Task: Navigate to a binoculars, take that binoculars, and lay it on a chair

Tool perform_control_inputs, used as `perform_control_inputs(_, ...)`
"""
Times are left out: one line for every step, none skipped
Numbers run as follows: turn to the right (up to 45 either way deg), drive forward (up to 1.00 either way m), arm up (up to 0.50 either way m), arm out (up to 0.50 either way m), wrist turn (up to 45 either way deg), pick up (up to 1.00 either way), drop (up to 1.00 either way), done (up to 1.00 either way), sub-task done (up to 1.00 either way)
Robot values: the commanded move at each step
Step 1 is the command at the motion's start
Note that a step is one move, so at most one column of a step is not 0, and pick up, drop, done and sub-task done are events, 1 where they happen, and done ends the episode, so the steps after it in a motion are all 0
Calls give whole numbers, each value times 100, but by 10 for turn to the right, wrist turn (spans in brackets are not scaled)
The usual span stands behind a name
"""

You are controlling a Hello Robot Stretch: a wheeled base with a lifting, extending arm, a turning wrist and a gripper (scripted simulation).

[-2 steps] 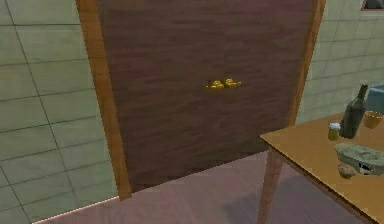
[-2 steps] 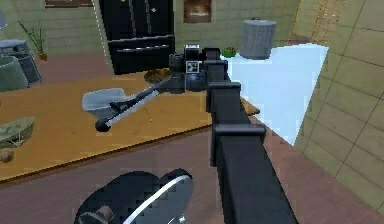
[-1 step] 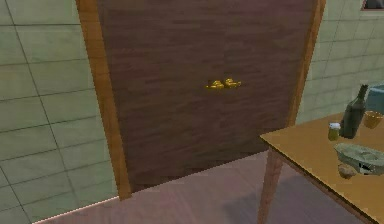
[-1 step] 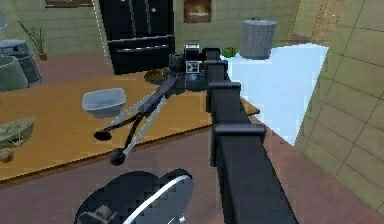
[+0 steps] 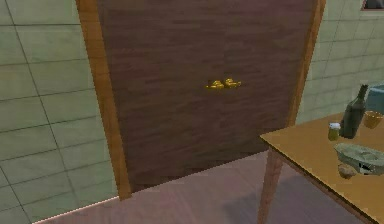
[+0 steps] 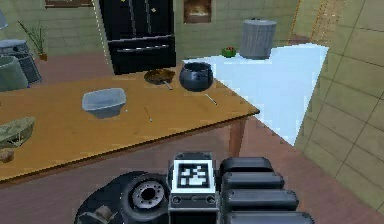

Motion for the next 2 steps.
perform_control_inputs(-270, 0, 0, 0, 0, 0, 0, 0, 0)
perform_control_inputs(-60, 0, 0, 0, 0, 0, 0, 0, 0)
